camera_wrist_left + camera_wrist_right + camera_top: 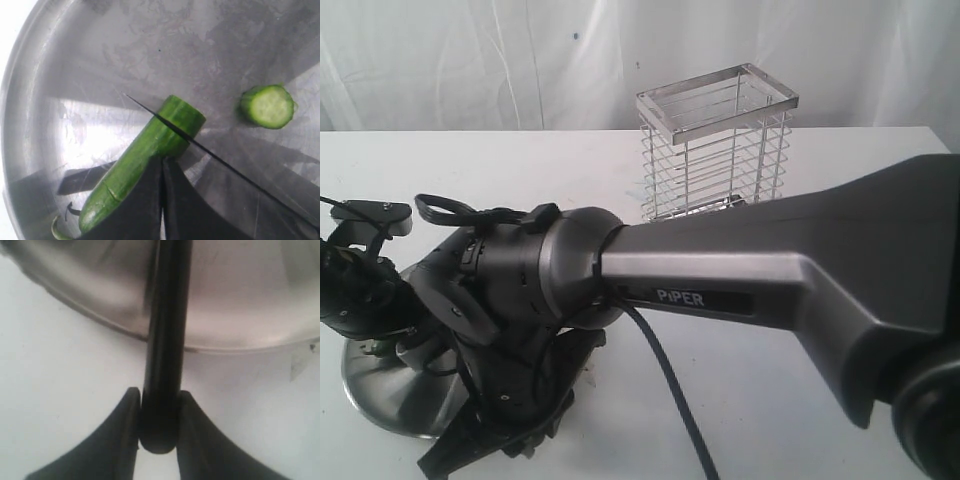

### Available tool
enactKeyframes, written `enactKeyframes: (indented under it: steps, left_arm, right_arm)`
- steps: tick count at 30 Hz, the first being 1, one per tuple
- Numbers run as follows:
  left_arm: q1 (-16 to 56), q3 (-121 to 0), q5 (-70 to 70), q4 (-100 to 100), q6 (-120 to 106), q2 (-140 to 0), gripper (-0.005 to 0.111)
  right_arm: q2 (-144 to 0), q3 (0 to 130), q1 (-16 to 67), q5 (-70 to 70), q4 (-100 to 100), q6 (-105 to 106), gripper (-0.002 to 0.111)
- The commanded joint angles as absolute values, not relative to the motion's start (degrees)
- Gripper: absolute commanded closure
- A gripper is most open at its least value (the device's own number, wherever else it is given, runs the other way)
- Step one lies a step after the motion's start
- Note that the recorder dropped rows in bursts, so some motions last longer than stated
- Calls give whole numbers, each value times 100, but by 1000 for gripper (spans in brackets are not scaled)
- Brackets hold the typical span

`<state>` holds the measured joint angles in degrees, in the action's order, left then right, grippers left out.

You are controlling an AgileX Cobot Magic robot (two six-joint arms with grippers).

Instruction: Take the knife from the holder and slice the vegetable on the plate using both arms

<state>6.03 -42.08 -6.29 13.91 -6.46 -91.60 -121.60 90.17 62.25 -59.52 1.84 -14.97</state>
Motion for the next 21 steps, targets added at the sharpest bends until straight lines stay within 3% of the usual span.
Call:
enactKeyframes:
  steps: [1, 9, 21]
  left_arm:
    - [587, -4171, -710, 1432, -600, -9193, 107]
    - [587, -4171, -721, 1432, -600, -9193, 107]
    - [587, -4171, -778, 1442, -600, -9193, 107]
  right_arm:
    - [-12153, 9061, 6339, -6271, -161, -1172, 108]
    - [-12153, 9061, 6339, -6808, -290, -870, 108]
    - [-12143, 9080, 6228, -6285, -224, -725, 108]
